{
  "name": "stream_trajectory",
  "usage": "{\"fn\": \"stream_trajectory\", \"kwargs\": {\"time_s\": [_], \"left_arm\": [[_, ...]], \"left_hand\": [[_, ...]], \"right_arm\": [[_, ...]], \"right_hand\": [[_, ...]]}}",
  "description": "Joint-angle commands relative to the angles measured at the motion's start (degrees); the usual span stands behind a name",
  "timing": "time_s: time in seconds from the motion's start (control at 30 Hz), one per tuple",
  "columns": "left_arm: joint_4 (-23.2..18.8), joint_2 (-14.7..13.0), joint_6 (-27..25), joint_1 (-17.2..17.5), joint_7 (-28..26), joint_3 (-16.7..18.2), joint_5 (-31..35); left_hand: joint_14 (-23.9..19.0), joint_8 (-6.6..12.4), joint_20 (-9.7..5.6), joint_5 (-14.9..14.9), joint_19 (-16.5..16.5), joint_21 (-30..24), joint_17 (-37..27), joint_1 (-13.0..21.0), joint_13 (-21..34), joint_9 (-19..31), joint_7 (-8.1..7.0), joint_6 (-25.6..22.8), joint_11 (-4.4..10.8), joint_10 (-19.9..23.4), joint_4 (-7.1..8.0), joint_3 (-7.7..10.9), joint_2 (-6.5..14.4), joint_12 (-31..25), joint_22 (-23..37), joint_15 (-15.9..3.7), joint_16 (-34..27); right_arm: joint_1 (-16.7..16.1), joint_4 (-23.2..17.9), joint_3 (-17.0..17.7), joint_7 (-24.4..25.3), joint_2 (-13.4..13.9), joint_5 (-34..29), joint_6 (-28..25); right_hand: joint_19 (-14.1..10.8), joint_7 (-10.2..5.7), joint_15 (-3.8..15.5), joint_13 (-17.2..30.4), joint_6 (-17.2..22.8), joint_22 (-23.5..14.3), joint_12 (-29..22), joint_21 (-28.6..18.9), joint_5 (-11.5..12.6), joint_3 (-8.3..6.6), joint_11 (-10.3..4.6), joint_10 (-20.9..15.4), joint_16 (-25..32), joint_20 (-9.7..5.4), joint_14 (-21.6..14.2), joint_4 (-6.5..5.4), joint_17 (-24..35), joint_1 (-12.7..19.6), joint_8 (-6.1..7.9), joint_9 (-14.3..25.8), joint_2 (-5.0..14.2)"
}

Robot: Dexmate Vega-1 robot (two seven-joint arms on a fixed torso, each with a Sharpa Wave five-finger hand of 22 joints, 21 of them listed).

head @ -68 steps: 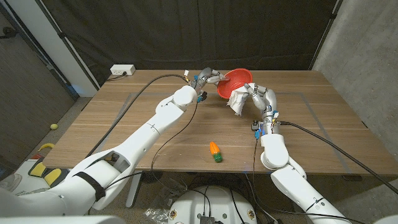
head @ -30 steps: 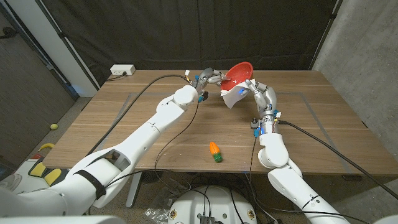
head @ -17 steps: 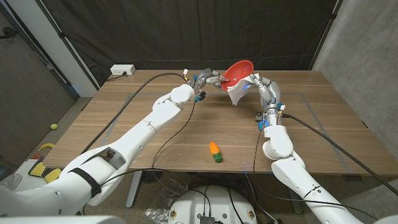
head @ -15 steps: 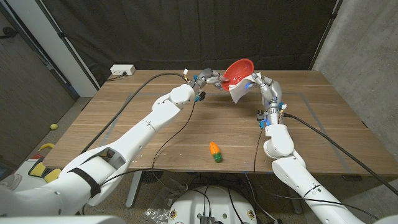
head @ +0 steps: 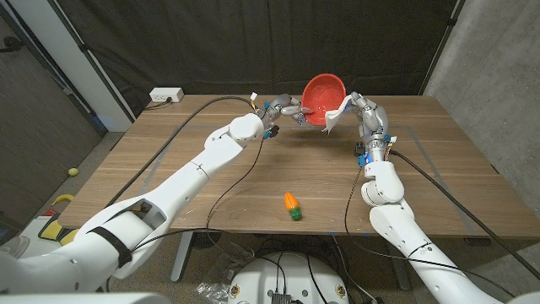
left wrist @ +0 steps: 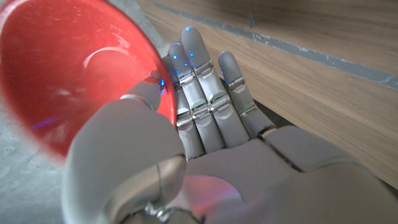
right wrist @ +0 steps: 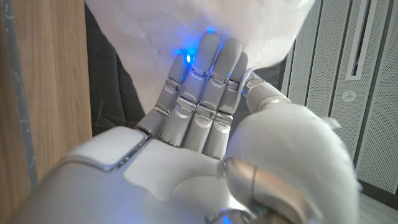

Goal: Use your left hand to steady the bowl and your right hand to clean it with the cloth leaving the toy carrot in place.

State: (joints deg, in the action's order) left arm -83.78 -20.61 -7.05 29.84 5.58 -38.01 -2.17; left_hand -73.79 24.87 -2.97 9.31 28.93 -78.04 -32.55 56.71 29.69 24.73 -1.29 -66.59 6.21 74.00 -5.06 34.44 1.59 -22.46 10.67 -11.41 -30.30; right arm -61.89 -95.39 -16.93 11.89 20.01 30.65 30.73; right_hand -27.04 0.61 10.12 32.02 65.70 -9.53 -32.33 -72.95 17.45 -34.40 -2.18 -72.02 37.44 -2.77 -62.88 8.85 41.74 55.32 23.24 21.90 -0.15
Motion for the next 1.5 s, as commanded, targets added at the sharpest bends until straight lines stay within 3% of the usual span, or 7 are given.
{"fn": "stream_trajectory", "kwargs": {"time_s": [0.03, 0.3, 0.4, 0.43, 0.67, 1.13, 1.5], "left_arm": [[0.4, -0.7, -4.0, -2.0, 2.7, -1.4, 1.5], [1.3, -0.3, -5.9, -3.0, 3.2, -1.8, 2.3], [1.8, 0.1, -6.9, -3.6, 3.6, -2.1, 2.5], [2.0, 0.2, -7.1, -3.8, 3.8, -2.1, 2.5], [4.5, 1.3, -5.5, -4.4, 4.1, -1.7, 1.8], [8.8, 4.0, 1.4, -3.8, 2.9, 1.3, -2.3], [8.4, 5.0, 1.1, -1.8, -1.2, 3.5, -4.4]], "left_hand": [[-0.4, -0.10, -4.89, 0.6, -0.2, -0.4, -0.2, 0.0, 0.3, 0.1, 3.92, -4.4, -0.25, 0.5, -0.22, 0.84, 0.0, -0.1, 0.1, -0.82, 0.1], [-0.4, -0.19, -4.83, 0.6, -0.1, -0.8, -0.5, -0.1, 0.5, 0.2, 4.09, -4.4, -0.04, 0.7, -0.24, 1.42, -0.2, -0.1, 0.0, -0.85, 0.1], [-0.4, -0.19, -4.73, 0.6, -0.1, -1.0, -0.6, -0.1, 0.5, 0.2, 4.02, -4.6, -0.22, 0.7, -0.28, 1.65, -0.3, 0.0, 0.0, -0.82, 0.1], [-0.5, -0.18, -4.75, 0.6, 0.0, -1.0, -0.6, -0.1, 0.4, 0.3, 4.08, -4.5, -0.29, 0.9, -0.27, 1.71, -0.3, 0.0, 0.0, -0.79, 0.1], [-0.6, -0.22, -4.77, 0.6, 0.0, -1.3, -0.8, -0.3, 0.6, 0.4, 4.31, -4.6, -0.28, 0.7, -0.25, 2.21, -0.5, 0.1, 0.0, -0.83, 0.2], [-0.6, -0.40, -4.86, 0.6, -0.3, -1.7, -1.2, -0.8, 0.6, 0.7, 3.96, -4.5, -0.30, 0.8, -0.06, 2.96, -0.8, 0.3, 0.0, -0.85, 0.3], [-0.6, -0.49, -4.92, 0.6, -0.4, -2.0, -1.5, -1.0, 0.8, 0.7, 4.02, -4.7, -0.16, 0.9, -0.02, 3.56, -0.9, 0.3, 0.0, -0.88, 0.3]], "right_arm": [[2.2, 0.1, 2.3, -3.9, -0.2, 1.2, -2.1], [2.5, 0.4, 2.8, -4.2, -1.1, 0.6, -2.4], [2.9, 0.9, 2.8, -4.6, -1.5, 0.5, -2.4], [2.9, 0.9, 2.8, -4.6, -1.5, 0.4, -2.5], [2.3, 1.0, 2.9, -5.4, -1.5, 1.1, -4.2], [1.2, 3.9, 2.2, -9.3, -4.8, 4.8, -5.6], [-1.6, 2.2, 2.5, -9.8, -6.2, 4.9, -5.0]], "right_hand": [[0.3, -0.09, 2.44, 0.1, 0.4, -0.5, 0.3, -0.4, 0.3, -0.62, 0.24, -0.1, -0.5, -6.12, -1.1, -0.11, -0.1, 0.1, -0.02, 0.1, 0.07], [0.6, -0.16, 2.37, 0.3, 0.4, -0.5, 0.5, -0.5, 0.2, -0.38, -0.19, -0.2, -0.6, -6.14, -1.2, -0.08, -0.1, 0.0, -0.04, 0.2, 0.02], [0.7, -0.16, 2.39, 0.5, 0.5, -0.6, 0.6, -0.6, 0.2, -0.47, 0.63, 0.0, -0.5, -6.09, -1.2, -0.03, 0.1, 0.0, -0.06, 0.2, 0.04], [0.7, -0.11, 2.36, 0.5, 0.4, -0.6, 0.5, -0.6, 0.2, -0.49, 0.06, -0.2, -0.5, -6.17, -1.2, 0.01, 0.3, 0.0, -0.04, 0.3, -0.03], [0.7, 0.00, 2.48, 0.4, 0.5, -0.6, 0.8, -0.7, 0.1, -0.41, 0.05, -0.4, -0.6, -6.09, -1.4, 0.09, 0.2, 0.1, -0.06, 0.3, -0.04], [0.4, 0.05, 2.40, 0.8, 0.6, -0.6, 0.8, -1.3, 0.2, -0.24, 0.01, -0.8, -0.4, -6.04, -1.8, 0.24, 0.4, 0.4, -0.02, 0.6, 0.01], [0.3, 0.04, 2.39, 0.9, 0.8, -0.5, 1.0, -1.4, 0.5, -0.39, 0.08, -0.9, -0.5, -6.06, -1.8, 0.22, 0.6, 0.4, 0.07, 0.9, -0.09]]}}
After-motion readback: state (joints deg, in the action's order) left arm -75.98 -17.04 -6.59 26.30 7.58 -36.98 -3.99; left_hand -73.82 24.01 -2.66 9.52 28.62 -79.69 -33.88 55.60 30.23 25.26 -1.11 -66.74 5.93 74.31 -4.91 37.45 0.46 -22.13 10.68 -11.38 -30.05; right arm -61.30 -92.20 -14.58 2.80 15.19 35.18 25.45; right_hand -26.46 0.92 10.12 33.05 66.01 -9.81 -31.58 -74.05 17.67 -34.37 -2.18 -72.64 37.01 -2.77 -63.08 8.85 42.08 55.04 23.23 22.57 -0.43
